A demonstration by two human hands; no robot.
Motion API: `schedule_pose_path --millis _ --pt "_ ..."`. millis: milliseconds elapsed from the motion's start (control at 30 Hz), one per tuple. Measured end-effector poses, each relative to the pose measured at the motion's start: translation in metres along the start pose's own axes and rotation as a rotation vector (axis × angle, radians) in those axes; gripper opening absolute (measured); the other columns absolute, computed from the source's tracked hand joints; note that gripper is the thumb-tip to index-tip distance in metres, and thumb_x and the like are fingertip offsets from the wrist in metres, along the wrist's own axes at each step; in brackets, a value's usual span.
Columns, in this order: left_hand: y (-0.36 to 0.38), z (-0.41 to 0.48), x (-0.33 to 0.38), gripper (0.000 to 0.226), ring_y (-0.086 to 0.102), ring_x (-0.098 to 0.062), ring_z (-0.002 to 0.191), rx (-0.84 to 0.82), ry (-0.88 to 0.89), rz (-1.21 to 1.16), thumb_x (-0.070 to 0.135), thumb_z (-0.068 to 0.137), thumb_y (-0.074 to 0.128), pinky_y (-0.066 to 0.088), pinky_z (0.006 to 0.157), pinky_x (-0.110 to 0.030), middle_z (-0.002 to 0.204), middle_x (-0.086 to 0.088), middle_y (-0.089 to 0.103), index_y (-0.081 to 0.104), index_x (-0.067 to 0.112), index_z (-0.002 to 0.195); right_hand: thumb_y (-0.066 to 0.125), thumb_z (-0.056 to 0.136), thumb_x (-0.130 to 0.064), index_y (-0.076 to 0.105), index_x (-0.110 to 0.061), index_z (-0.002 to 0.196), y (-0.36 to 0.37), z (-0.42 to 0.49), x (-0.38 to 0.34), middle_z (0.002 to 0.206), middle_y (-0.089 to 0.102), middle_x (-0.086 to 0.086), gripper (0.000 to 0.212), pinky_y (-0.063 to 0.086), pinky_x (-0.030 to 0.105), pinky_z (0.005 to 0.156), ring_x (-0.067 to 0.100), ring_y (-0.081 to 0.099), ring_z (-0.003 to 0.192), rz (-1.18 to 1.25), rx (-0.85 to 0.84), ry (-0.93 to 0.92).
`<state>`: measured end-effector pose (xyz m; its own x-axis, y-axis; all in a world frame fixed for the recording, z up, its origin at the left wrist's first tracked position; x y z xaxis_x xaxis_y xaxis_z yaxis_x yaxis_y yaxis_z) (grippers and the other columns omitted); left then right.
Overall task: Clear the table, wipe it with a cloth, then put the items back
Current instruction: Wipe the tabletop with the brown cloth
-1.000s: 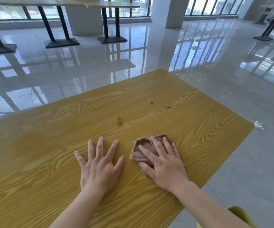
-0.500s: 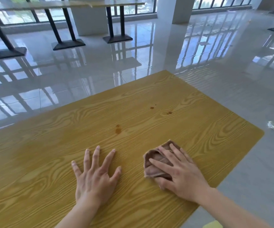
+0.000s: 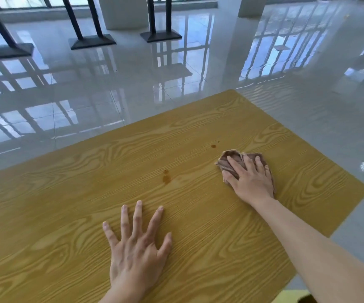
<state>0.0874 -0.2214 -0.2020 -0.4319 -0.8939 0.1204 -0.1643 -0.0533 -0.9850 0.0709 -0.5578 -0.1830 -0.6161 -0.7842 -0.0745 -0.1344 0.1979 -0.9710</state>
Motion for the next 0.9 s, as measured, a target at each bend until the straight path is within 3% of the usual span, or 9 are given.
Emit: schedule_pose_path --millis 67,133,200,433,533,600,667,733,900 --pt "-0.008 -0.003 0.003 0.067 0.003 -0.035 0.154 -0.014 0.007 0.005 0.076 0.09 0.02 0.005 0.113 -0.074 0.166 -0.005 0.017 0.021 0.052 0.153 0.012 0.088 -0.081 0.006 -0.061 0.149 0.014 -0.047 -0.005 0.167 0.0 -0.011 0.065 0.0 0.048 0.124 0.026 -0.005 0.153 -0.027 0.021 -0.153" --pt "-0.014 -0.003 0.003 0.068 -0.019 -0.032 0.152 -0.053 0.011 0.004 0.077 0.089 0.009 -0.008 0.113 -0.071 0.168 -0.002 -0.007 -0.002 0.055 0.153 0.016 0.088 -0.081 0.013 -0.061 0.148 0.021 -0.087 -0.002 0.166 0.007 -0.011 0.064 0.003 0.048 0.124 0.026 -0.001 0.154 -0.057 0.018 -0.303" --pt "-0.018 -0.004 0.005 0.068 -0.029 -0.031 0.149 -0.097 -0.014 0.008 0.076 0.089 0.007 -0.014 0.113 -0.069 0.166 0.0 -0.019 -0.012 0.054 0.151 0.015 0.085 -0.084 0.018 -0.06 0.148 0.021 -0.089 0.011 0.166 0.013 -0.009 0.067 0.006 0.049 0.124 0.025 0.005 0.153 -0.101 0.005 -0.397" --pt "-0.019 -0.004 0.006 0.068 -0.031 -0.026 0.148 -0.098 -0.051 0.012 0.077 0.089 0.01 -0.016 0.114 -0.066 0.166 0.004 -0.021 -0.012 0.057 0.15 0.006 0.083 -0.084 0.008 -0.054 0.152 -0.009 0.037 0.005 0.168 -0.003 -0.004 0.075 0.002 0.058 0.121 0.036 -0.004 0.152 0.047 -0.036 0.084" --pt "-0.018 -0.004 0.005 0.068 -0.026 -0.025 0.15 -0.071 -0.054 0.008 0.078 0.088 0.014 -0.013 0.115 -0.066 0.167 0.004 -0.014 -0.005 0.058 0.151 0.011 0.088 -0.081 0.008 -0.055 0.152 0.004 -0.006 -0.02 0.167 -0.005 -0.005 0.069 0.0 0.056 0.122 0.036 -0.004 0.152 -0.043 -0.013 -0.191" --pt "-0.017 -0.005 0.005 0.069 -0.022 -0.025 0.152 -0.044 -0.057 -0.002 0.078 0.088 0.017 -0.011 0.116 -0.066 0.168 0.005 -0.008 0.001 0.058 0.152 0.018 0.09 -0.079 0.017 -0.055 0.151 0.014 -0.063 -0.013 0.167 0.005 -0.006 0.066 0.005 0.055 0.123 0.034 0.001 0.153 -0.067 0.017 -0.48" --pt "-0.016 -0.004 0.004 0.067 -0.016 -0.026 0.153 -0.02 -0.05 -0.006 0.078 0.089 0.02 -0.009 0.117 -0.066 0.168 0.004 0.0 0.007 0.058 0.152 0.017 0.09 -0.079 0.022 -0.055 0.15 0.016 -0.085 0.01 0.166 0.012 -0.008 0.065 0.009 0.053 0.123 0.029 0.004 0.154 -0.111 -0.017 -0.643" --pt "-0.014 -0.005 0.004 0.066 -0.011 -0.026 0.154 0.002 -0.047 -0.012 0.076 0.09 0.022 -0.006 0.117 -0.067 0.168 0.003 0.005 0.012 0.057 0.152 0.011 0.088 -0.082 0.018 -0.057 0.15 0.007 -0.058 0.027 0.167 0.009 -0.01 0.068 0.005 0.049 0.124 0.024 0.001 0.154 -0.138 -0.044 -0.597" --pt "-0.011 -0.004 0.001 0.065 -0.007 -0.019 0.155 0.068 -0.124 -0.054 0.073 0.091 0.024 -0.002 0.121 -0.06 0.168 0.001 0.008 0.017 0.053 0.153 0.012 0.087 -0.081 0.005 -0.056 0.152 -0.021 0.069 0.005 0.167 -0.009 -0.008 0.07 -0.003 0.052 0.123 0.03 -0.009 0.153 -0.035 -0.052 -0.195"
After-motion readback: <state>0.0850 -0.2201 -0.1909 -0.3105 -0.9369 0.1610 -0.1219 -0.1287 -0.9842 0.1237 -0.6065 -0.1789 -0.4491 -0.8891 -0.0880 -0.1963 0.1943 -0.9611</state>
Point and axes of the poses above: each hand's wrist, its own z-axis towards the middle knuckle, its own y-axis out of the palm, x = y × z, the point moved 2 cm from there along z, towards the middle knuckle
